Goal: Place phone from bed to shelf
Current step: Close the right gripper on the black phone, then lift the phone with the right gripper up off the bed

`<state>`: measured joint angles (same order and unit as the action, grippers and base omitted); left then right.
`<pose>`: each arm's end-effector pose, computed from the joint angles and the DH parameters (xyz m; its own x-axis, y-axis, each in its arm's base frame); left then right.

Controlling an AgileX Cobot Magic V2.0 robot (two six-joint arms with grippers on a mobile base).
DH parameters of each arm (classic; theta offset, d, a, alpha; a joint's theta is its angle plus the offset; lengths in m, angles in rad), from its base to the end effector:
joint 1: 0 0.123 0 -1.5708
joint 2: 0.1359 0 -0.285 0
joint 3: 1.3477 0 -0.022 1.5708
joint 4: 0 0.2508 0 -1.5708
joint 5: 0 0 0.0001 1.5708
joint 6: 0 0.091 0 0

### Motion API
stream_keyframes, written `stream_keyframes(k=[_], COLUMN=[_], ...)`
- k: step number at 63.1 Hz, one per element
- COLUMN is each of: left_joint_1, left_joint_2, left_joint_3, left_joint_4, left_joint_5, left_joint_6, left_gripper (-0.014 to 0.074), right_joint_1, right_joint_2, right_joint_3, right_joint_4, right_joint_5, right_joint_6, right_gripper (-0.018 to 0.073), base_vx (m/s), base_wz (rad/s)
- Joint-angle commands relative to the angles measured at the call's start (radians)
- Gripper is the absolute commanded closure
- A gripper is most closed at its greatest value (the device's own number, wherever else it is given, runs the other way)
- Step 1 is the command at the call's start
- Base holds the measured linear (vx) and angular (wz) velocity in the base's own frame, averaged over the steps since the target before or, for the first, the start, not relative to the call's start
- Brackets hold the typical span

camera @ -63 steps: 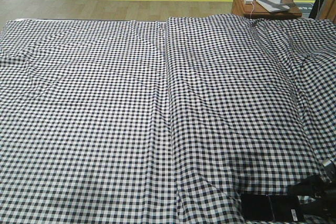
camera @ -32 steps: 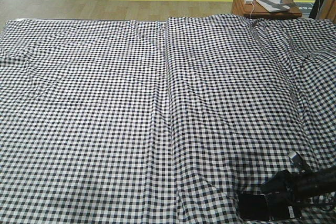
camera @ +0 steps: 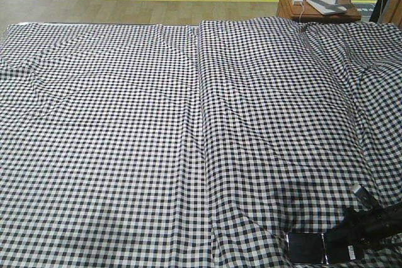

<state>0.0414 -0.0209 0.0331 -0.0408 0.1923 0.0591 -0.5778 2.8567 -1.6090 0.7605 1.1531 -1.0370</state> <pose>0.0557 0.0016 0.1857 -0.1174 0.0142 -0.9930 -0.0314 0.9993 0.0180 0.3341 -0.1494 -0.1137 -0.9890 0.0701 0.1301 0.1449 0.6329 0.7605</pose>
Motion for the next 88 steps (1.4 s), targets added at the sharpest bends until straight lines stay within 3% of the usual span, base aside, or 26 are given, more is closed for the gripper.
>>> stream_keyframes(k=[1, 3, 32, 46, 67, 75, 88], left_joint_1=[0.001, 0.001, 0.001, 0.001, 0.001, 0.001, 0.001], left_joint_2=[-0.007, -0.007, -0.007, -0.007, -0.007, -0.007, -0.007], left_joint_3=[0.006, 0.006, 0.006, 0.006, 0.006, 0.006, 0.006], left_joint_4=[-0.009, -0.009, -0.009, -0.009, -0.009, -0.009, -0.009], left_joint_5=[-0.074, -0.074, -0.074, -0.074, -0.074, -0.074, -0.074], left_joint_6=[0.0, 0.0, 0.0, 0.0, 0.0, 0.0, 0.0], left_gripper=[0.0595, 0.0595, 0.0595, 0.0595, 0.0595, 0.0595, 0.0595], right_joint_1=[-0.012, -0.014, -0.008, -0.008, -0.005, 0.035, 0.166], right_joint_2=[-0.082, -0.086, -0.215, -0.391, -0.645, -0.763, -0.931], right_joint_3=[-0.005, -0.005, -0.001, 0.144, 0.274, 0.287, 0.287], right_joint_4=[0.008, 0.007, 0.091, 0.127, 0.218, 0.226, 0.236], right_joint_5=[0.137, 0.137, 0.138, 0.138, 0.138, 0.138, 0.138], right_joint_6=[-0.003, -0.003, 0.034, -0.075, -0.074, -0.069, -0.039], right_gripper=[0.054, 0.0576, 0.0563, 0.0563, 0.0562, 0.0562, 0.0562], base_vx=[0.0, 0.0, 0.0, 0.0, 0.0, 0.0, 0.0], base_wz=[0.0, 0.0, 0.0, 0.0, 0.0, 0.0, 0.0])
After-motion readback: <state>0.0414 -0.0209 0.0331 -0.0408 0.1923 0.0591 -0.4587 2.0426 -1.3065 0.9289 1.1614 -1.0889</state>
